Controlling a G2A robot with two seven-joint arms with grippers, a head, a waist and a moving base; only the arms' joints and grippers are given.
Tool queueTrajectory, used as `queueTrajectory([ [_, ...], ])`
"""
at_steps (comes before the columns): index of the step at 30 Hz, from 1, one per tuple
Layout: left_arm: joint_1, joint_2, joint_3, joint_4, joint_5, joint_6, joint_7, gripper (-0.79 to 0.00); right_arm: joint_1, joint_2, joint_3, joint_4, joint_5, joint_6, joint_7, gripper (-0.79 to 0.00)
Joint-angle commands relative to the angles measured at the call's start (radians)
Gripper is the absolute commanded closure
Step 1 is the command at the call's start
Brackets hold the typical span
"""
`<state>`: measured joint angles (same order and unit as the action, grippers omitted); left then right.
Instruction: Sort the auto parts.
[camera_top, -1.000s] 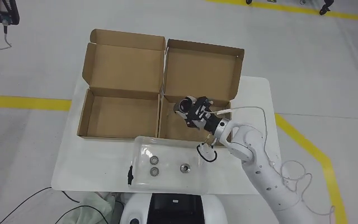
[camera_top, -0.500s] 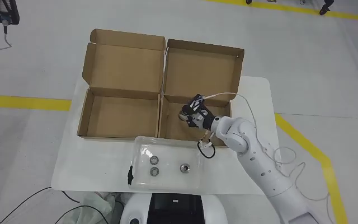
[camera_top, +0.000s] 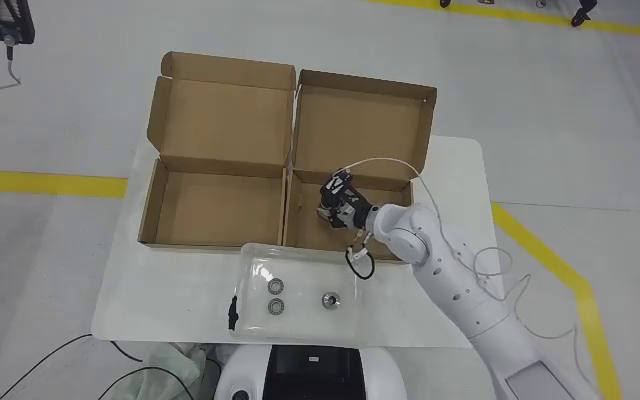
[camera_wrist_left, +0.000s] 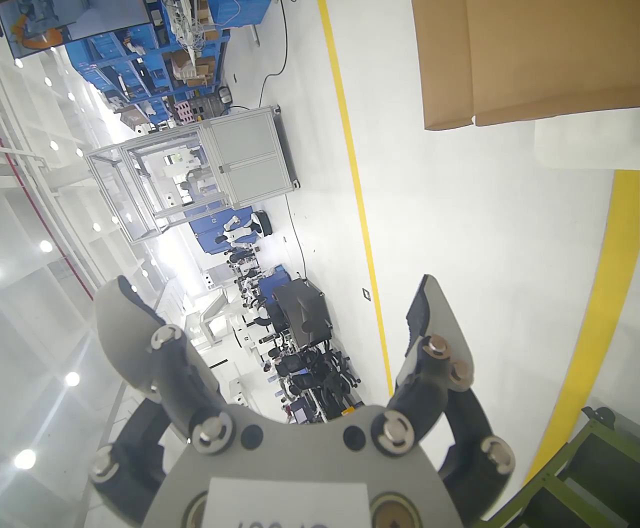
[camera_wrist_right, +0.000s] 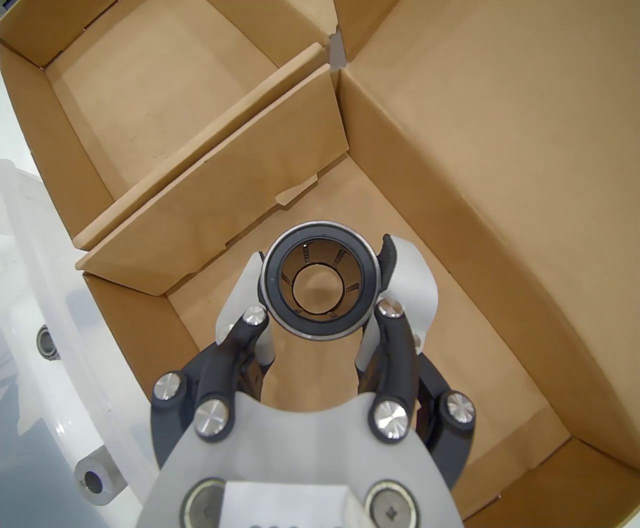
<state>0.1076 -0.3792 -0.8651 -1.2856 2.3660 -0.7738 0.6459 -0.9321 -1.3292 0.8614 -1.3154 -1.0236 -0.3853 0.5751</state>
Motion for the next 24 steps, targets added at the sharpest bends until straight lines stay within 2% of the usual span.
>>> queueTrajectory([
  [1,0.000,0.000,0.000,0.000,0.000,0.000,0.000,-0.785,0.008,-0.003,-0.006,0.016,0.004,0.003,0.006,-0.037],
  [5,0.000,0.000,0.000,0.000,0.000,0.000,0.000,-0.785,0.018,-0.008,-0.015,0.037,0.006,-0.002,0.000,-0.099],
  [8,0.000,0.000,0.000,0.000,0.000,0.000,0.000,-0.785,0.023,-0.012,-0.020,0.052,0.009,-0.008,-0.005,-0.179],
  [12,0.000,0.000,0.000,0.000,0.000,0.000,0.000,-0.785,0.030,-0.016,-0.025,0.066,0.015,-0.015,-0.006,-0.376],
  [14,0.000,0.000,0.000,0.000,0.000,0.000,0.000,-0.785,0.030,-0.017,-0.026,0.067,0.020,-0.021,-0.005,-0.539],
  [16,0.000,0.000,0.000,0.000,0.000,0.000,0.000,-0.785,0.030,-0.017,-0.025,0.064,0.023,-0.027,-0.002,-0.631],
  [20,0.000,0.000,0.000,0.000,0.000,0.000,0.000,-0.785,0.024,-0.014,-0.018,0.040,0.023,-0.037,0.010,-0.696],
  [24,0.000,0.000,0.000,0.000,0.000,0.000,0.000,-0.785,0.008,-0.006,-0.003,-0.008,0.011,-0.060,0.008,-0.702],
])
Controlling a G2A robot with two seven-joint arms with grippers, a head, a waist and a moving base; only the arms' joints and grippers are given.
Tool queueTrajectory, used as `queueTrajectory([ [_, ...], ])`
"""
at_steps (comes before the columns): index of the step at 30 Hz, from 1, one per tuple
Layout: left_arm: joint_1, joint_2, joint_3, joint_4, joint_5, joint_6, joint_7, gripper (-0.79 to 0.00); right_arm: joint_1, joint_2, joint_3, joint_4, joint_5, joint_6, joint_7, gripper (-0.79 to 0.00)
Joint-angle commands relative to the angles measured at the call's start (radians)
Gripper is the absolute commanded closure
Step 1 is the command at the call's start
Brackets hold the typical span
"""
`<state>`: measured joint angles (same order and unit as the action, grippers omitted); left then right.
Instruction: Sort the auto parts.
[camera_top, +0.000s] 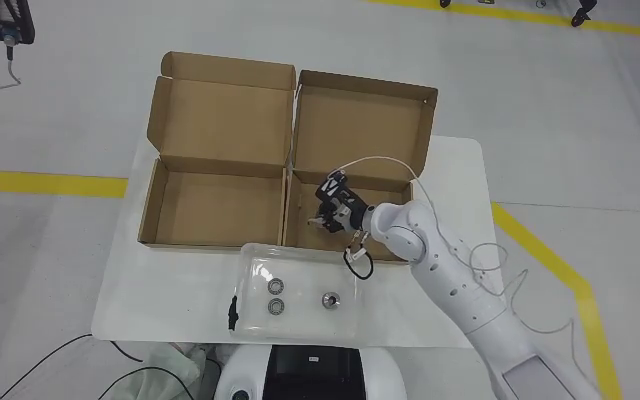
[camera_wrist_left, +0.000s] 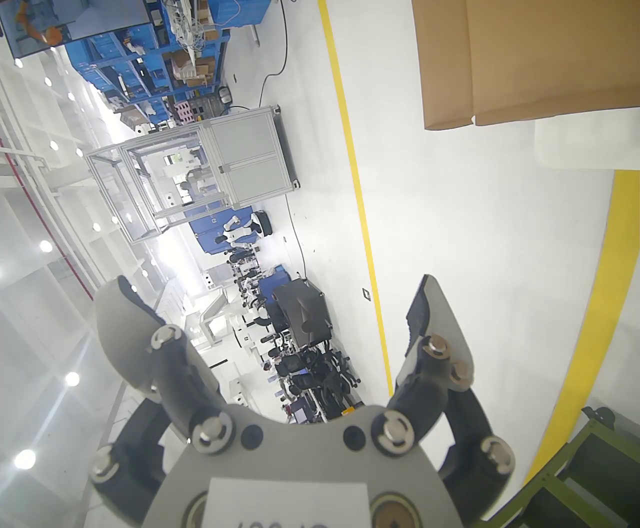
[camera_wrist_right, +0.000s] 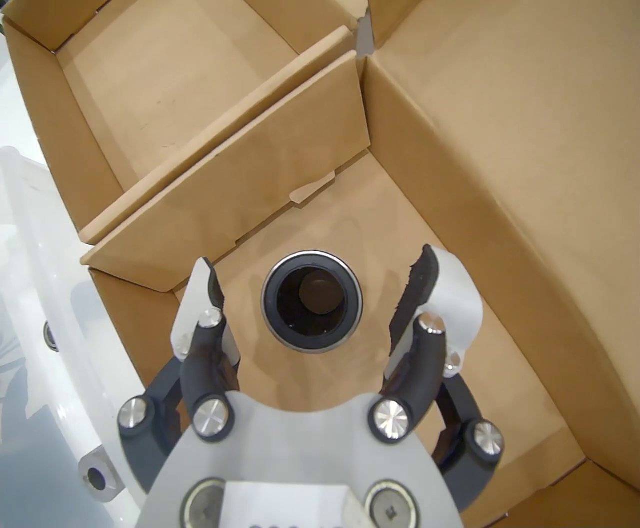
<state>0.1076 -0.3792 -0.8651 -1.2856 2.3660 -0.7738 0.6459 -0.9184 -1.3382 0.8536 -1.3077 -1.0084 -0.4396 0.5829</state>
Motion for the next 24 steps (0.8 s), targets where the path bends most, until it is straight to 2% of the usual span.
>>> queueTrajectory([
  [1,0.000,0.000,0.000,0.000,0.000,0.000,0.000,-0.785,-0.009,0.005,0.010,-0.032,-0.010,-0.009,0.007,-0.705],
  [8,0.000,0.000,0.000,0.000,0.000,0.000,0.000,-0.785,-0.064,0.027,0.041,-0.190,-0.040,-0.068,0.055,-0.699],
  [17,0.000,0.000,0.000,0.000,0.000,0.000,0.000,-0.785,-0.139,0.061,0.060,-0.362,-0.048,-0.297,0.098,-0.733],
  [24,0.000,0.000,0.000,0.000,0.000,0.000,0.000,-0.785,-0.210,0.087,0.093,-0.445,-0.046,-0.350,0.148,-0.733],
])
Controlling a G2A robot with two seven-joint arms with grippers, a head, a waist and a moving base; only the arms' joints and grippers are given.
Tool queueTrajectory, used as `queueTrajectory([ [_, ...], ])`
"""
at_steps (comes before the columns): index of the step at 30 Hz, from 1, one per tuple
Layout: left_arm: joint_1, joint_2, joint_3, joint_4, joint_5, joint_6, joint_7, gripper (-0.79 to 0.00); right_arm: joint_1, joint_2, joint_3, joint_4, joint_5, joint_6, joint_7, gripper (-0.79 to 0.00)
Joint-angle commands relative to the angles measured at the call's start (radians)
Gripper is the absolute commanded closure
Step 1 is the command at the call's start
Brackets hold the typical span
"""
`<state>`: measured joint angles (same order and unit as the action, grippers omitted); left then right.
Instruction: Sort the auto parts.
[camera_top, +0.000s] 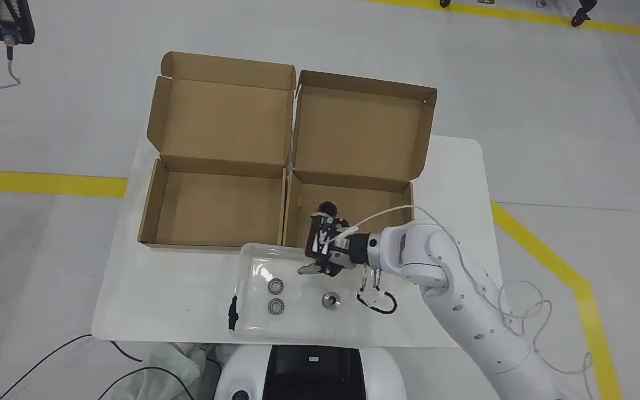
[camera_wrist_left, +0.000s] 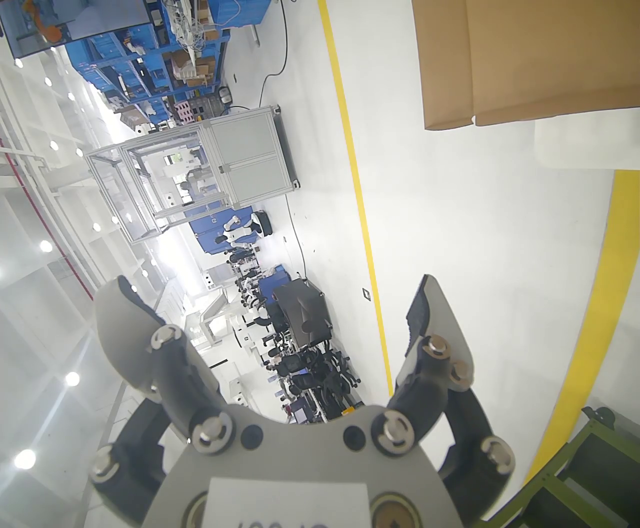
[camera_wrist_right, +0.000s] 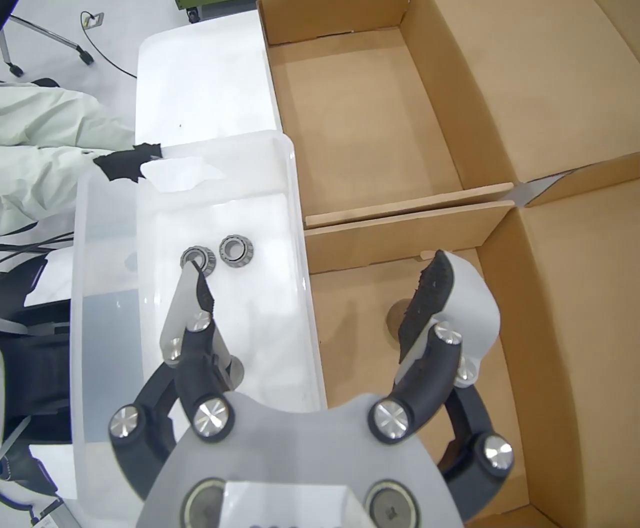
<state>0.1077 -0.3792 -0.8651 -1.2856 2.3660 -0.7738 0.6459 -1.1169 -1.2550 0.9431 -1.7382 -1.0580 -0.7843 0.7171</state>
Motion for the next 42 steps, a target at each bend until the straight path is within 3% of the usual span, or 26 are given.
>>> queueTrajectory([
  [1,0.000,0.000,0.000,0.000,0.000,0.000,0.000,-0.785,-0.021,0.008,0.005,-0.029,0.007,-0.016,0.024,-0.736],
  [8,0.000,0.000,0.000,0.000,0.000,0.000,0.000,-0.785,-0.075,0.031,0.023,-0.062,0.034,-0.074,0.053,-0.785],
  [20,0.000,0.000,0.000,0.000,0.000,0.000,0.000,-0.785,-0.151,0.069,0.057,-0.121,0.060,-0.152,0.061,-0.785],
  [42,0.000,0.000,0.000,0.000,0.000,0.000,0.000,-0.785,-0.151,0.070,0.059,-0.123,0.060,-0.158,0.052,-0.785],
])
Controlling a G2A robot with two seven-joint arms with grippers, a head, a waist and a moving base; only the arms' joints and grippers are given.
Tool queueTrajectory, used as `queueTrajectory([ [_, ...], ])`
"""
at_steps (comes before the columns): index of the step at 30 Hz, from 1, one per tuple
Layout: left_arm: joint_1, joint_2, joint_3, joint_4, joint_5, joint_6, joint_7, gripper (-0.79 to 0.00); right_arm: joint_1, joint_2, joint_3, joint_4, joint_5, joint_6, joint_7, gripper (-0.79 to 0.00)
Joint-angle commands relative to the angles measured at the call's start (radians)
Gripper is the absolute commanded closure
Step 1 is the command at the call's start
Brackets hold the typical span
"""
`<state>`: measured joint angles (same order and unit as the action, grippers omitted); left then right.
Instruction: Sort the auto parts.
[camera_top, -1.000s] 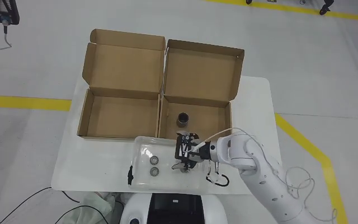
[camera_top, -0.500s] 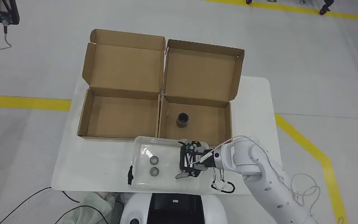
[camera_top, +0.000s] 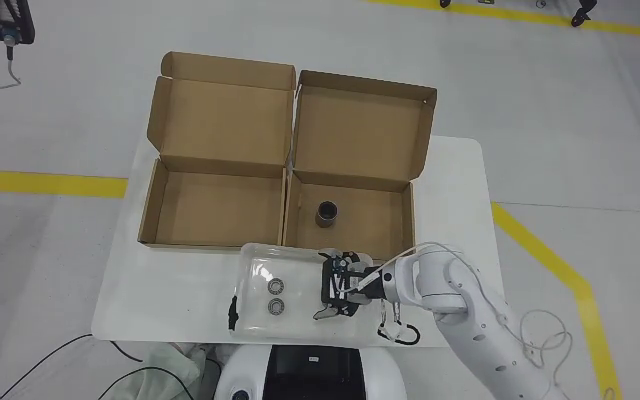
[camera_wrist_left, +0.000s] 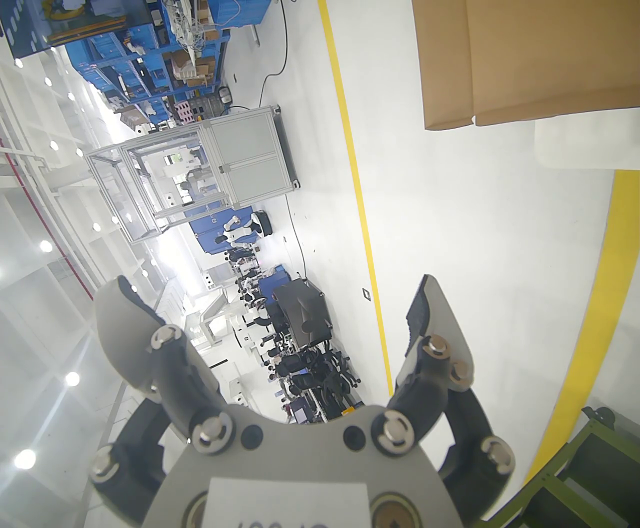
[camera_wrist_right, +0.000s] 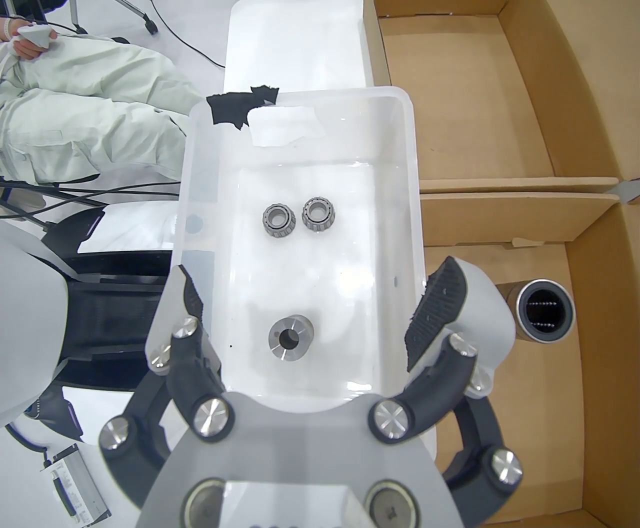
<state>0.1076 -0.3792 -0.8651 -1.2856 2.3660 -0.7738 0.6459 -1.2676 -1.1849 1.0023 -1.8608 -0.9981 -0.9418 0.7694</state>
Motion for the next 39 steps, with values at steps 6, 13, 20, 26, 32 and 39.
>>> queueTrajectory([
  [6,0.000,0.000,0.000,0.000,0.000,0.000,0.000,-0.785,-0.042,0.012,0.018,-0.041,-0.072,0.008,-0.026,-0.785],
  [13,0.000,0.000,0.000,0.000,0.000,0.000,0.000,-0.785,-0.096,0.042,0.022,-0.095,-0.210,-0.070,-0.047,-0.785],
  [20,0.000,0.000,0.000,0.000,0.000,0.000,0.000,-0.785,-0.069,0.064,-0.021,-0.060,-0.255,-0.070,-0.080,-0.773],
  [26,0.000,0.000,0.000,0.000,0.000,0.000,0.000,-0.785,-0.011,0.067,-0.072,0.019,-0.212,-0.070,-0.052,-0.723],
  [32,0.000,0.000,0.000,0.000,0.000,0.000,0.000,-0.785,0.020,0.068,-0.092,0.044,-0.209,-0.041,-0.035,-0.680],
  [39,0.000,0.000,0.000,0.000,0.000,0.000,0.000,-0.785,0.046,0.068,-0.123,0.070,-0.225,-0.013,-0.023,-0.665],
])
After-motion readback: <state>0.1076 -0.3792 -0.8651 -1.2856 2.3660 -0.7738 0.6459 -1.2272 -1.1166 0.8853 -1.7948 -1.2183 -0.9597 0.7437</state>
